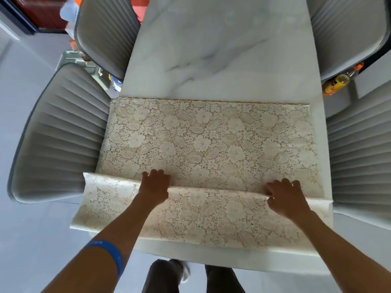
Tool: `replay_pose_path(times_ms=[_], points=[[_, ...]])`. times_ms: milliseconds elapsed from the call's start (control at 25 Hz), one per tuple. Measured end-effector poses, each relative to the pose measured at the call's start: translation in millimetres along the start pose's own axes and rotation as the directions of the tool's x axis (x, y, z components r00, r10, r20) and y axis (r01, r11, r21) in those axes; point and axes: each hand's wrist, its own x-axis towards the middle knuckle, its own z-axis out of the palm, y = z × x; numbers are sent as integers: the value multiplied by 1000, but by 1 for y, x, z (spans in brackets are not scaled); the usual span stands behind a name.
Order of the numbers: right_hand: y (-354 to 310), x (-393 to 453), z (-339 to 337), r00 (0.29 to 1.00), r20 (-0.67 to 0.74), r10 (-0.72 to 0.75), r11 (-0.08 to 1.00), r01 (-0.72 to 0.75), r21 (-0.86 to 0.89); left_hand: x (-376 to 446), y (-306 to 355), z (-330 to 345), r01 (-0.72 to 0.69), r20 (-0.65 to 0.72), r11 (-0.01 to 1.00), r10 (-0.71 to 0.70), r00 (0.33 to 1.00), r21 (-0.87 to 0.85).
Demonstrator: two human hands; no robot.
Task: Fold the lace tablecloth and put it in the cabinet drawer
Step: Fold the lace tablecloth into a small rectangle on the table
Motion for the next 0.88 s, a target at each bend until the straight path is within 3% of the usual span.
replay_pose_path(times_ms=[160,280,520,720,880], points=[[25,29,-37,1000,-27,-1,975,7,224,16,-19,-29,23,5,991,-23,1000,-128],[34,64,-70,989,-139,58,946,-10,323,43,-36,-58,62,-44,969,-75,996,-240],[37,146,-112,919,-338,203,969,-140,201,138,-61,-109,22,-217,991,-50,975,-132],[34,196,-123,871,-359,335,942,-302,145,194,-74,-126,11,-288,988,-56,956,-155],[34,218,-133,842,-392,371,928,-342,146,214,-84,-135,-27,-333,985,-31,943,-170]])
